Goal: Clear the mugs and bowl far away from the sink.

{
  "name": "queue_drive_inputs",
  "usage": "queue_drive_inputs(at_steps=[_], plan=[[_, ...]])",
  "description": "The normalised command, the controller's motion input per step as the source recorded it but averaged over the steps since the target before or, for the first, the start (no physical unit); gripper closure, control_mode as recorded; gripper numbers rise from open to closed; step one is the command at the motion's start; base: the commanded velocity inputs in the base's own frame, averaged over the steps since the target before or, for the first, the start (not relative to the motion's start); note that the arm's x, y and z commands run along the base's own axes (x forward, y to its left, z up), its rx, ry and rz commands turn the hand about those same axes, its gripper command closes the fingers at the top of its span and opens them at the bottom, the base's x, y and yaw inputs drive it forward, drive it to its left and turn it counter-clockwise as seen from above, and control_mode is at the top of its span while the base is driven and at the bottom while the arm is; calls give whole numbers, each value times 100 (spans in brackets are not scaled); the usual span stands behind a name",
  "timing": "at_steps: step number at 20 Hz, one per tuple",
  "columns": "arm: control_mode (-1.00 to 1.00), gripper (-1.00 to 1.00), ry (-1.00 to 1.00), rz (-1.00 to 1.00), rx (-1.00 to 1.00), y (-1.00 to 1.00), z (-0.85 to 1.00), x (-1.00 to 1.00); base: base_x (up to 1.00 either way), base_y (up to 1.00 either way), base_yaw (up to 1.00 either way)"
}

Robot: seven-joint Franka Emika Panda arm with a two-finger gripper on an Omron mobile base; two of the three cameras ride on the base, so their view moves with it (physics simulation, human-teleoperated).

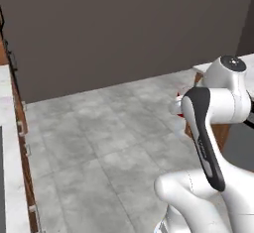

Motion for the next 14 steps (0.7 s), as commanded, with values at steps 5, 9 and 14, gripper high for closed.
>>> queue_drive_inputs(at_steps=[5,9,14], plan=[[100,100,0,0,0,0,0,0,-58,12,69],[100,100,0,0,0,0,0,0,-50,0,81],[100,100,0,0,0,0,0,0,-45,0,83]])
